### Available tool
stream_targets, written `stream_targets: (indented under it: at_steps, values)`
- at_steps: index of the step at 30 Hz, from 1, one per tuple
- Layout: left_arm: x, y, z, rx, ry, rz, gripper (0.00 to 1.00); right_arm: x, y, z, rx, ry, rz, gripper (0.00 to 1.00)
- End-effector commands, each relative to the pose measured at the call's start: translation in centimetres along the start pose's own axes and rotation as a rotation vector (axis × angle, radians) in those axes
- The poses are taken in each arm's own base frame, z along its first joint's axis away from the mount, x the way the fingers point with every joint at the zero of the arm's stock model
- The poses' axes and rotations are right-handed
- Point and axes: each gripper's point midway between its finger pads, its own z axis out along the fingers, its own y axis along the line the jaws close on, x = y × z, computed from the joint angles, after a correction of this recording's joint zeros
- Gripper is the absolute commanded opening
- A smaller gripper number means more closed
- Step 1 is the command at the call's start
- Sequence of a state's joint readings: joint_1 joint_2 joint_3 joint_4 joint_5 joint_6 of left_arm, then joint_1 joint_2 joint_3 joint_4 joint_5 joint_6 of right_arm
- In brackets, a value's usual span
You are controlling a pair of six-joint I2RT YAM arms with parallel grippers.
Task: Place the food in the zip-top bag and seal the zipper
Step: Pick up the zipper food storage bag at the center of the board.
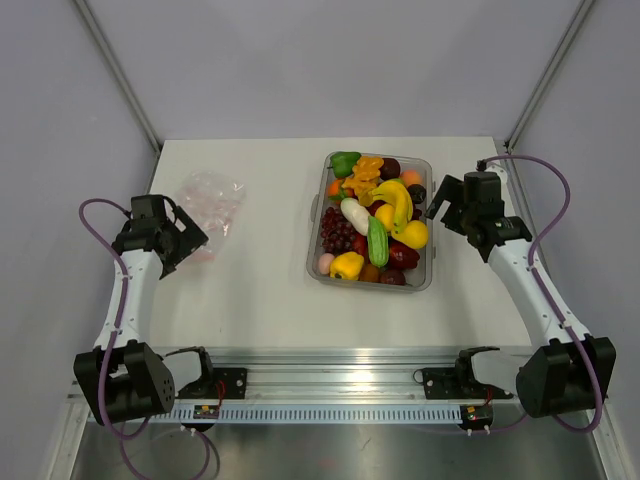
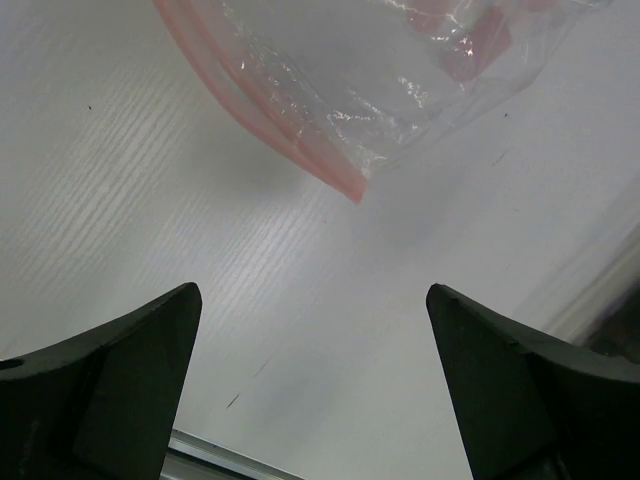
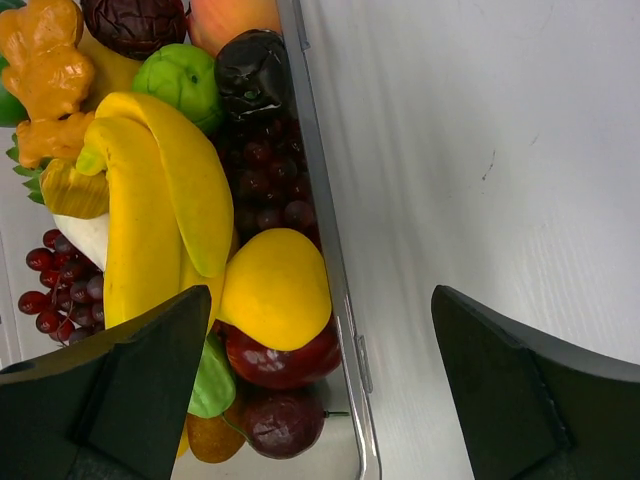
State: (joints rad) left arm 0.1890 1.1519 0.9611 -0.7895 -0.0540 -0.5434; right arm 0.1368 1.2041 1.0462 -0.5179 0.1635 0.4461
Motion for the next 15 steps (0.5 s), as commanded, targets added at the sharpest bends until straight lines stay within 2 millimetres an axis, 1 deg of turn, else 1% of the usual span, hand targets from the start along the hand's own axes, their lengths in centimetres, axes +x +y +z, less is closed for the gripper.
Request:
stream_targets:
  at_steps: [1, 3, 4, 6, 7, 9, 11, 14, 15]
  values:
    - [-1.1, -1.0, 0.1, 0.038, -0.037, -0.035, 0.99, -1.2, 1.1, -1.0, -0.062, -0.057, 0.028, 0.99]
    - [-1.0, -1.4, 0.7, 0.048, -0.015, -0.043, 0.99, -1.1, 1.2, -1.0, -0.067, -0.054, 0.024, 0.99]
    - [-0.7, -2.2, 0.8, 0.08, 0.01, -0.058, 0.99, -1.1, 1.3, -1.0, -0.074, -0.054, 0.012, 1.0]
    - [-0.5, -2.6, 1.5, 0.09, 0.025, -0.099, 0.99, -0.6, 1.6, -0.8, -0.098, -0.034, 0.004, 1.0]
    - [-0.6, -2.5, 1.8, 0.083, 0.023, -0.117, 0.99, -0.5, 2.1, -0.9, -0.119, -0.029, 0.01, 0.99]
    - [-0.7, -2.2, 2.1, 0.057, 0.018, -0.151, 0.99, -0.3, 2.2, -0.9, -0.123, -0.014, 0.025, 1.0]
    - [-1.1, -1.3, 2.6, 0.009, -0.004, -0.175, 0.99, 0.1, 2.5, -1.1, -0.138, 0.009, 0.028, 1.0]
    - [-1.5, -0.4, 3.6, -0.018, -0.013, -0.233, 0.99, 0.5, 2.4, -1.5, -0.145, 0.02, 0.023, 0.99]
    - [-1.4, -0.2, 3.9, -0.025, -0.008, -0.259, 0.99, 0.4, 2.4, -1.6, -0.152, 0.009, 0.025, 0.99]
